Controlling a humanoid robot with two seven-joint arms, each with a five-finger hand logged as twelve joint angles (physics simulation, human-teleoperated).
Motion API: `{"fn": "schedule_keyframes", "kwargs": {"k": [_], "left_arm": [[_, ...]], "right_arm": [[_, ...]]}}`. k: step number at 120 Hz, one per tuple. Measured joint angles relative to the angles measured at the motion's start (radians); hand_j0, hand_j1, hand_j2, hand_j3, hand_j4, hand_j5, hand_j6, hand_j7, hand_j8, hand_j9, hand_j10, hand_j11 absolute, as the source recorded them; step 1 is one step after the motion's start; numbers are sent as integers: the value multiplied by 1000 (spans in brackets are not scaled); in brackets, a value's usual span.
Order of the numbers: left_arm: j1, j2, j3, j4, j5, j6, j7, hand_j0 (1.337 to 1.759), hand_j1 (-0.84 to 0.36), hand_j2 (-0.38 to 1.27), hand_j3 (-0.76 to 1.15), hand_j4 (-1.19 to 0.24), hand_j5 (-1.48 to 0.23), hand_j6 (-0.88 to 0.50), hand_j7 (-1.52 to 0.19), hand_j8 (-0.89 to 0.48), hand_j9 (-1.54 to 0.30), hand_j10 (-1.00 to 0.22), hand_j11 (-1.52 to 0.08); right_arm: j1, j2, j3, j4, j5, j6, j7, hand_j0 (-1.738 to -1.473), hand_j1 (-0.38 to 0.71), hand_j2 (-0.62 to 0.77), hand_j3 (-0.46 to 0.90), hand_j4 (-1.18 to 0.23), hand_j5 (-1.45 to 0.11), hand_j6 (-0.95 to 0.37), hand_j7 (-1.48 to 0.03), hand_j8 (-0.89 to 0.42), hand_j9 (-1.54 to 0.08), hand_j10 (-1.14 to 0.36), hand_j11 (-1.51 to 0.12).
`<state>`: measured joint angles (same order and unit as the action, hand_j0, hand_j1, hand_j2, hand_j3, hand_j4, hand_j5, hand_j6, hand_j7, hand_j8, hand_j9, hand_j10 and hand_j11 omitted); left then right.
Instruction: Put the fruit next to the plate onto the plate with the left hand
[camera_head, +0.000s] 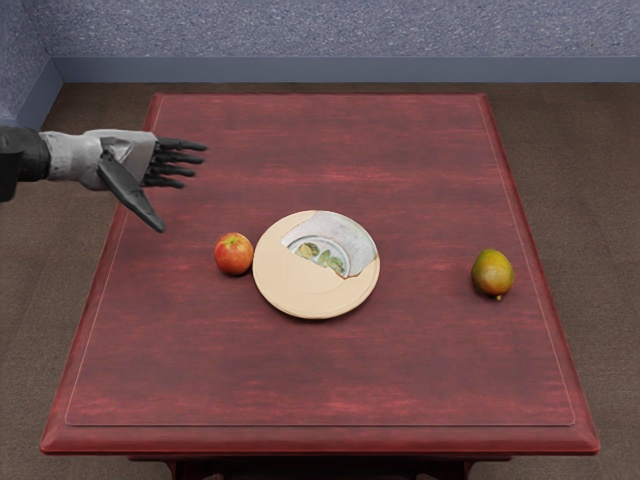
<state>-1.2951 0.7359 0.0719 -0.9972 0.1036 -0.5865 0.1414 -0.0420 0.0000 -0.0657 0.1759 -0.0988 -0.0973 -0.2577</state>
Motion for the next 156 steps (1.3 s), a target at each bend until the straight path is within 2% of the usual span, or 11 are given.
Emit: {"fn": "schedule_keyframes", "kwargs": {"k": [34,54,66,74,90,106,120,141,156], "left_arm": [[27,-3,-1,6,22,28,7,1658,330,4,0,-17,-21,-17,-21,-17,-21,-17,-21],[37,19,1,-19,80,153,0,1658,328,4,0,-19,-23,-19,-23,-19,-23,-19,-23],[35,51,10,-92,90,231,-25,1658,329,4,0,-18,-23,-19,-23,-18,-23,-18,-23],[31,53,29,-170,95,324,-47,1658,328,4,0,-19,-23,-19,-23,-19,-23,-19,-23],[30,45,102,-335,98,588,-117,1658,320,6,0,-26,-32,-26,-32,-26,-32,-25,-32],[30,33,181,-447,98,832,-172,1658,298,10,0,-43,-56,-44,-56,-44,-56,-44,-56],[-17,-44,274,-501,96,976,-196,1658,287,11,0,-52,-68,-53,-68,-53,-68,-52,-68],[-46,-50,369,-569,78,1127,-206,1658,243,19,0,-89,-116,-89,-116,-89,-116,-89,-116],[-65,-83,411,-621,54,1176,-205,1658,198,26,0,-126,-165,-127,-164,-127,-164,-127,-164]], "right_arm": [[-1,0,1,2,1,-1,0,-1658,-349,0,0,0,0,-1,0,0,0,0,0],[-1,0,1,1,1,-1,0,-1658,-349,0,0,0,0,-1,0,0,0,0,0],[-1,0,1,1,1,-1,0,-1658,-349,0,0,0,0,0,0,0,0,0,0],[-1,0,1,1,1,-1,0,-1658,-349,0,0,0,0,0,0,0,0,0,0],[-1,0,1,1,1,-1,0,-1658,-349,0,0,0,0,0,0,0,0,0,0],[-1,0,1,1,1,-1,0,-1658,-349,0,0,0,0,0,0,0,0,0,0],[-1,0,1,1,1,-1,0,-1658,-349,0,0,0,0,0,0,0,0,0,0],[-1,0,1,1,1,-1,0,-1658,-349,0,0,0,0,0,0,0,0,0,0],[-1,0,1,1,1,-1,0,-1658,-349,0,0,0,0,0,0,0,0,0,0]]}}
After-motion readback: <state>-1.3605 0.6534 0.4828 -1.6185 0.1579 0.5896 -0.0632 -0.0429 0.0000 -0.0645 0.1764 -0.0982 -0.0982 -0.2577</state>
